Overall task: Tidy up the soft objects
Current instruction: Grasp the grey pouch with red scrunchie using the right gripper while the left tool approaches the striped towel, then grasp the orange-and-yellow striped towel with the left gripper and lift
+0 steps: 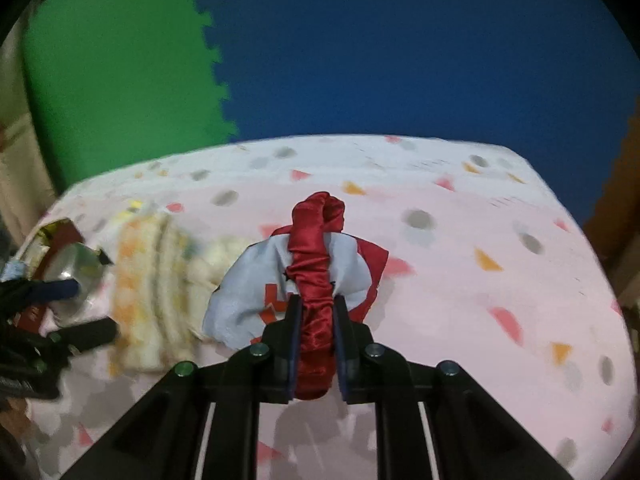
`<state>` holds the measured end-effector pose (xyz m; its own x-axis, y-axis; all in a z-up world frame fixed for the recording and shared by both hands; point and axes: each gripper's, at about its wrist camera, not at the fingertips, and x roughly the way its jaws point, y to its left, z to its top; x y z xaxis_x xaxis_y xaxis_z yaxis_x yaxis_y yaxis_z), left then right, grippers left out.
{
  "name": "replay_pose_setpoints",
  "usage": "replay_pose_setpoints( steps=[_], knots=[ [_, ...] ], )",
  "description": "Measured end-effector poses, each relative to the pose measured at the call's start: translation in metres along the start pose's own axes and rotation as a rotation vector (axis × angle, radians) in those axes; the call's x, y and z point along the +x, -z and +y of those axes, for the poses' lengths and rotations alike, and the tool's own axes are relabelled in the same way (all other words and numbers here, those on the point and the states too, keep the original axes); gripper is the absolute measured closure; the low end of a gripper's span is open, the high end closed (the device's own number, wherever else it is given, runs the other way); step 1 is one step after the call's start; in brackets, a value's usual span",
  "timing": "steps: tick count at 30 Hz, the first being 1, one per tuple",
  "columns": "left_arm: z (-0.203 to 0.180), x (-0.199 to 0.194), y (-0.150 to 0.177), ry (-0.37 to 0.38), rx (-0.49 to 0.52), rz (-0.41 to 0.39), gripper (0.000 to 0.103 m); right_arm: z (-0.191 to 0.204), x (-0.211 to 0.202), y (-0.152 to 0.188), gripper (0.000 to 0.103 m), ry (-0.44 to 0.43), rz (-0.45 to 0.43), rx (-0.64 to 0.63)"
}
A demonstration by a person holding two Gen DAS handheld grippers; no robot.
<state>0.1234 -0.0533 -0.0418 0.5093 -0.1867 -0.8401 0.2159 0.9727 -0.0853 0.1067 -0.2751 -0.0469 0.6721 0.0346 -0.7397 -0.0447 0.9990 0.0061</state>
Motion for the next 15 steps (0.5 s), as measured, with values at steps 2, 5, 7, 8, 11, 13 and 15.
replay_pose_setpoints(
  steps=[2,5,7,8,11,13,15],
  knots=[
    [-0.003,0.006,-0.002,0.008,-0.008,0.012,0.009,-0.008,0.002,0.008,0.089,0.041,0.028,-0.003],
    [-0.004,0.014,-0.007,0.032,-0.043,0.021,0.009,-0.022,0.010,0.021,0.089,0.019,0.059,0.058],
    [-0.004,0.019,-0.009,0.036,-0.062,0.025,0.009,-0.023,0.015,0.026,0.088,0.007,0.050,0.070],
    [-0.004,0.023,-0.011,0.027,-0.071,0.026,0.009,-0.021,0.015,0.028,0.088,0.014,0.041,0.059],
    [-0.004,0.035,-0.015,0.006,-0.090,0.037,0.009,-0.015,0.017,0.026,0.086,0.031,0.042,0.027],
    [-0.003,0.042,-0.015,0.017,-0.103,0.056,0.029,-0.015,0.016,0.026,0.086,0.033,0.042,0.024],
    [-0.003,0.047,-0.013,0.090,-0.116,0.091,0.064,-0.018,0.015,0.026,0.086,0.023,0.042,0.033]
  ],
)
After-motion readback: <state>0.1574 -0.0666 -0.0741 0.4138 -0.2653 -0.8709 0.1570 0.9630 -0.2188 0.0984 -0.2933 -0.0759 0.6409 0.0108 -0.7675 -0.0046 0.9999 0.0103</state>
